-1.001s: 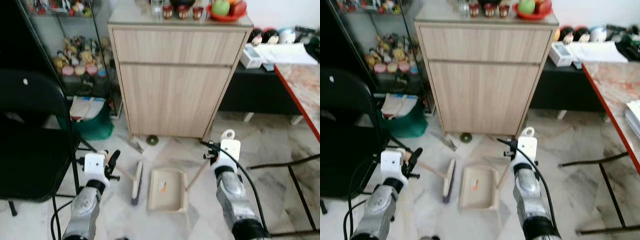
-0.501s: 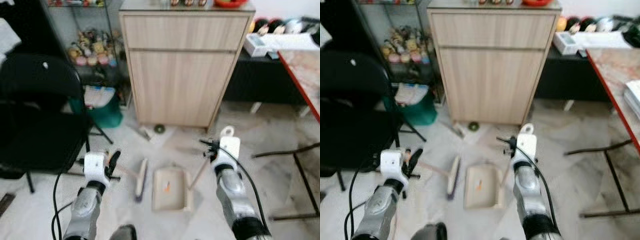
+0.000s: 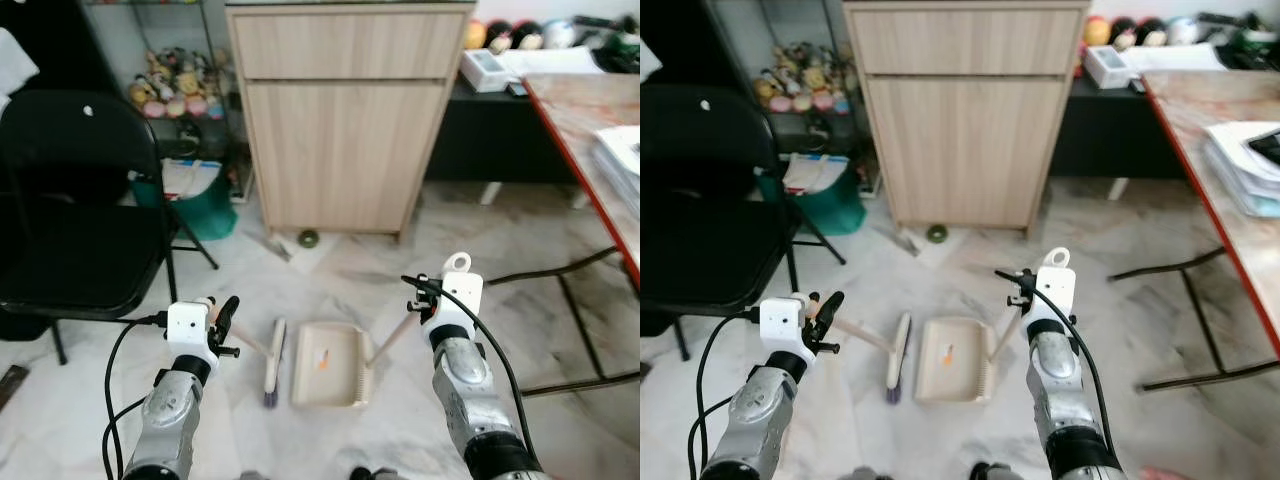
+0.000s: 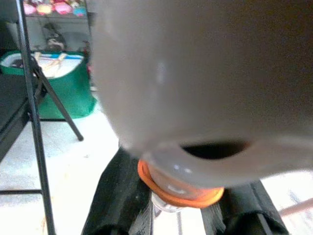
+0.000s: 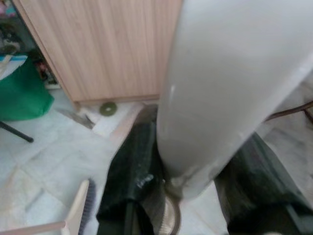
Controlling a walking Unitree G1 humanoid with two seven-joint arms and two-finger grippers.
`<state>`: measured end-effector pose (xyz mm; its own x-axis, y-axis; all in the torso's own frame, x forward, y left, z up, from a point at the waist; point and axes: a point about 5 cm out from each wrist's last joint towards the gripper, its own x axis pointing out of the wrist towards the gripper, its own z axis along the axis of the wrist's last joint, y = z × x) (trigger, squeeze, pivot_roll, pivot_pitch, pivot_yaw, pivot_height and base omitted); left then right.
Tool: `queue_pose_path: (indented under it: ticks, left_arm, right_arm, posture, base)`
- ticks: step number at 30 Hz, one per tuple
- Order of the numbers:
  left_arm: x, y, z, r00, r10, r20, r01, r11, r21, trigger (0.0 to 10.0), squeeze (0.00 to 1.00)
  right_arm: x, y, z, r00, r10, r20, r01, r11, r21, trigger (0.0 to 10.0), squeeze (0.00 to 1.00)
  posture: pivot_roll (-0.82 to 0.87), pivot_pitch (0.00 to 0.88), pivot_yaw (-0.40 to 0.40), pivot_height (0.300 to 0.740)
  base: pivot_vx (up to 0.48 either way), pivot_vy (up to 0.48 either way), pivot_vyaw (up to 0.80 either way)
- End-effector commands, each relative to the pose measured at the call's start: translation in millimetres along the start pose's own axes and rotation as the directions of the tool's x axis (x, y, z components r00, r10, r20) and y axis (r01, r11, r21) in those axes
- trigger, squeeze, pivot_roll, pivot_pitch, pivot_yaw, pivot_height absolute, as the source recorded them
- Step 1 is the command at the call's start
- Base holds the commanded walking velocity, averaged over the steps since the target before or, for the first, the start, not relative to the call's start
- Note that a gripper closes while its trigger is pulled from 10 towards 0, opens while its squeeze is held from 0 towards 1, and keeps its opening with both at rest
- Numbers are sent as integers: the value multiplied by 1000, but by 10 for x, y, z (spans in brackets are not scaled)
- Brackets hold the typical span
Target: Sweep floor
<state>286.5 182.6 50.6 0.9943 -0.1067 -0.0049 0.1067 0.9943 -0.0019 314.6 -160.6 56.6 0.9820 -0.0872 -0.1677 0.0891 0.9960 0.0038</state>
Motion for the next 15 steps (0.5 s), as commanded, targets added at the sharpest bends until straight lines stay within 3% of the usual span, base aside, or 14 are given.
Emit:
queue_pose_path:
  ticks: [1,15]
  left_arm:
    - [-22,34,-11,1000,4,-6,-4,1000,6,10000,0]
    - [8,42,64,1000,12,22,-12,1000,10,10000,0]
  right_arm:
    - [14,37,49,1000,12,18,-12,1000,10,10000,0]
    - [22,61,79,999,27,34,-28,999,15,10000,0]
  posture:
    - [-10,116,-7,740]
    - [-13,97,-7,740]
  base:
    - [-285,0,0]
    - [-281,0,0]
